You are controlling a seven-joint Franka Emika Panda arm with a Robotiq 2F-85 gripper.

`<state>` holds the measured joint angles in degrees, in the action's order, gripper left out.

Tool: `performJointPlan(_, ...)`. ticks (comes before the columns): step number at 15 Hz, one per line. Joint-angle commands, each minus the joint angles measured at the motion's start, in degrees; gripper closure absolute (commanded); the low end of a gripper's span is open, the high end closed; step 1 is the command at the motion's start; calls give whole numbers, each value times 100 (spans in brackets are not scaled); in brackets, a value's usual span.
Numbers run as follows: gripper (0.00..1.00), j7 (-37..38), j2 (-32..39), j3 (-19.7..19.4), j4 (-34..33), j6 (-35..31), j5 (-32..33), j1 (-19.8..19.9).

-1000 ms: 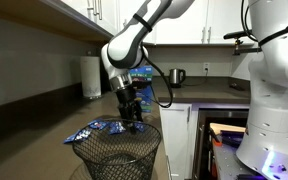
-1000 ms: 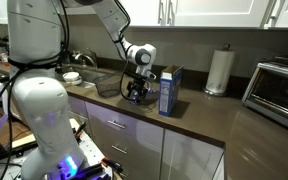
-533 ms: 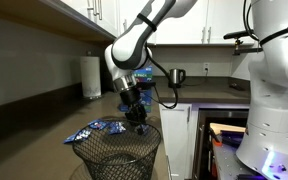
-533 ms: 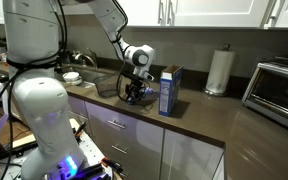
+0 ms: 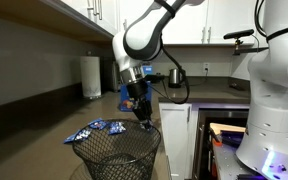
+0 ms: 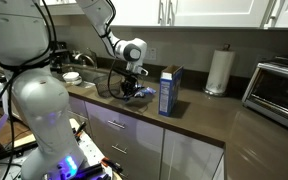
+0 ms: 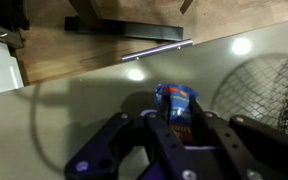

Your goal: Place a small package in the box

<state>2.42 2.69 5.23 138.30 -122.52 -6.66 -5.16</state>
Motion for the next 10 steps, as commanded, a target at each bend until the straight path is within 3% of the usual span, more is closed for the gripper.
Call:
performJointPlan(1,92,446,-973,27,544,-144,175,-50)
performJointPlan(10,92,861,-2410,-73,430,249,295,236)
